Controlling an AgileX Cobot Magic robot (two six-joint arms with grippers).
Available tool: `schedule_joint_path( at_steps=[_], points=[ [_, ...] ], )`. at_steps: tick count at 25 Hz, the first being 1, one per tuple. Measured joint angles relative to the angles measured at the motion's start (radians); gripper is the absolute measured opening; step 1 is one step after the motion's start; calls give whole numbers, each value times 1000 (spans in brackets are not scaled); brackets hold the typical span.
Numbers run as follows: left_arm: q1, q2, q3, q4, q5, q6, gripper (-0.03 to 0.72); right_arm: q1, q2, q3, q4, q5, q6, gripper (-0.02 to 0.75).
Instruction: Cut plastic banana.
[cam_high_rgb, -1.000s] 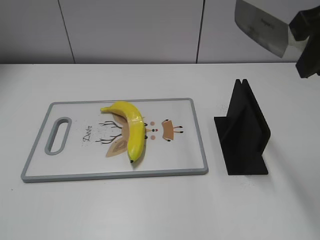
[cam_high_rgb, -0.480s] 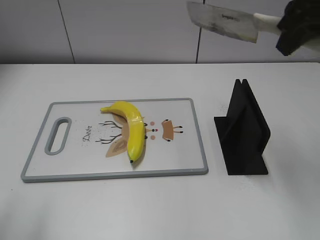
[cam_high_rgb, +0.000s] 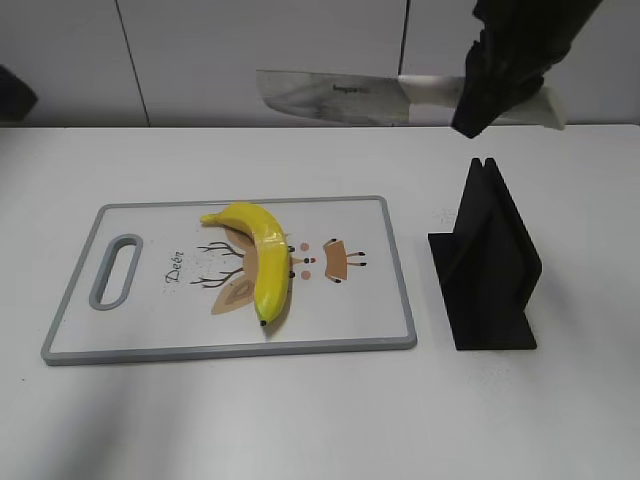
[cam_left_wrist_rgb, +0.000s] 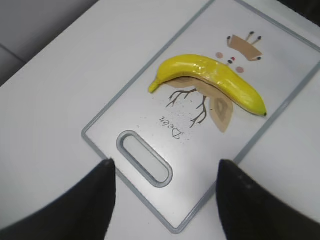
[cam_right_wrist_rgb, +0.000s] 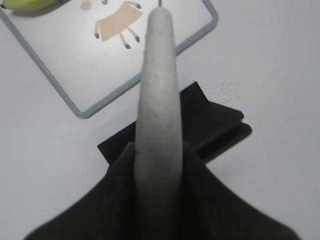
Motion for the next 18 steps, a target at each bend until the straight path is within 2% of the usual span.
schedule_joint_path(
  at_steps=[9,18],
  points=[
    [-154,303,-224,25,66,149,587,0,69,-28,177,-2,-344,166],
    [-206,479,-283,29,82,258,587,-1,99,-28,236,-11,-561,166]
  ],
)
